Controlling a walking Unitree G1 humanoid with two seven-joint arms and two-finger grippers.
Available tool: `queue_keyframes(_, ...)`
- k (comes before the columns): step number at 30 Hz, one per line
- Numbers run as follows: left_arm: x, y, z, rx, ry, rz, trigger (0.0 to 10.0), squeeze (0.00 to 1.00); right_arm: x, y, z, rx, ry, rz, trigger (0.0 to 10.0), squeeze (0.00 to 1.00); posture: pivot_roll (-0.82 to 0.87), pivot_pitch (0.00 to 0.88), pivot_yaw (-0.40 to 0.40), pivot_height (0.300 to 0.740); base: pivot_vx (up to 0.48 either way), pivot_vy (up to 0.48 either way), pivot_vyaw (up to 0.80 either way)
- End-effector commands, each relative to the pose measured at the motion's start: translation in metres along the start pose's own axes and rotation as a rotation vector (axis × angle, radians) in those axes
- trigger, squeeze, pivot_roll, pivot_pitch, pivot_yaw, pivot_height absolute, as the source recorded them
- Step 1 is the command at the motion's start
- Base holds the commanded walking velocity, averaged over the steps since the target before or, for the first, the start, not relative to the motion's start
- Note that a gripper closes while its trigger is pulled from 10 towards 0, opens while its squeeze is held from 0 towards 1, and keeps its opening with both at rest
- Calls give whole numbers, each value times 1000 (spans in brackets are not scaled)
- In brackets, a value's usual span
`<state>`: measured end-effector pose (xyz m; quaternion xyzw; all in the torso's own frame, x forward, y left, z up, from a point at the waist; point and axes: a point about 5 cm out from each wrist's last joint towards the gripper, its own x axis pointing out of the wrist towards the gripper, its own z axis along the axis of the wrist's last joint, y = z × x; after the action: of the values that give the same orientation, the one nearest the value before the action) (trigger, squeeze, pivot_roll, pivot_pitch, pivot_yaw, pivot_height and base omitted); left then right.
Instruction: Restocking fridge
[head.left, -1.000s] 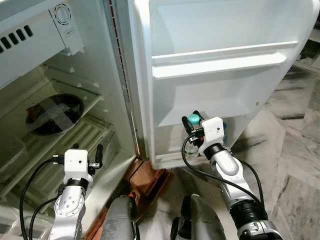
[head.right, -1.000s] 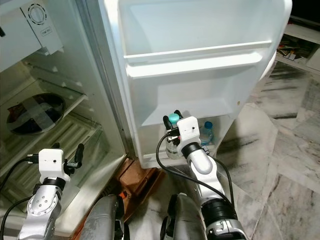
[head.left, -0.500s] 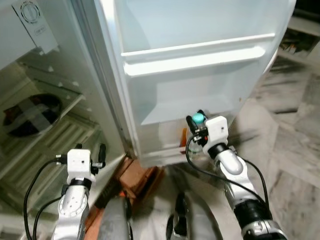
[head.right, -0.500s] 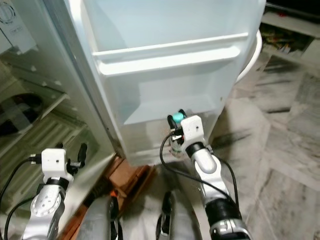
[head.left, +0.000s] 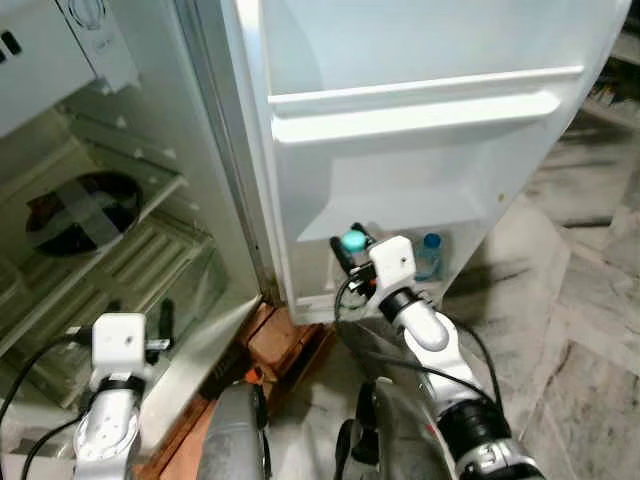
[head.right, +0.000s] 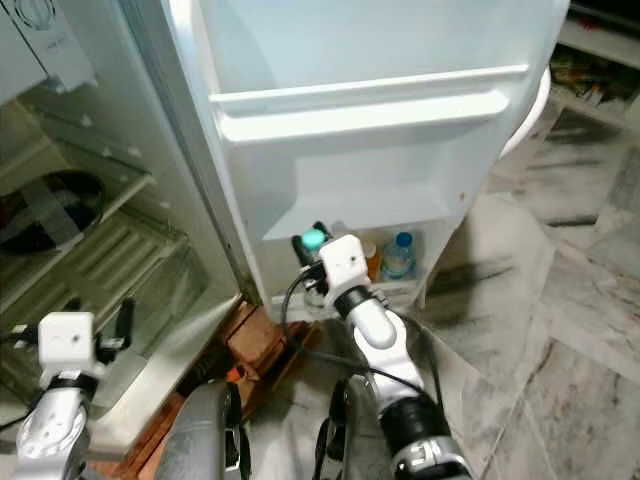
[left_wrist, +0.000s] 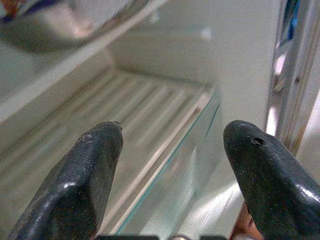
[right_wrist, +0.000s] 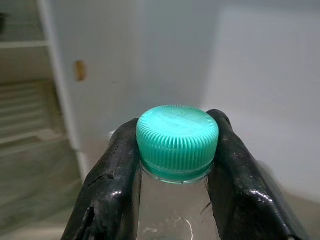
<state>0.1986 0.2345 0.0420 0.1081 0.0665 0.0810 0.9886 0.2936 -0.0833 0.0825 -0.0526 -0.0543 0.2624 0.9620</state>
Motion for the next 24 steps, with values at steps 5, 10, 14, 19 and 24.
queue_keyframes(5,-4,5,3,32,7,6,10000,0,15,3,11,-58,-48,48,10000,0,174,210,13,607,0,0,0)
queue_keyframes(10,-17,14,2,54,35,14,10000,0,30,3,22,-162,-90,105,10000,0,195,246,15,607,0,0,0)
queue_keyframes(14,-22,16,1,58,48,15,10000,0,32,-3,20,-187,-84,96,10000,0,204,265,15,607,0,0,0)
queue_keyframes(19,-29,15,0,60,62,10,10000,0,36,-8,23,-229,-96,89,10000,0,207,285,17,594,0,0,165)
queue_keyframes(24,-33,10,1,67,70,-14,10000,0,39,-17,30,-340,-136,53,10000,0,212,299,16,565,0,0,0)
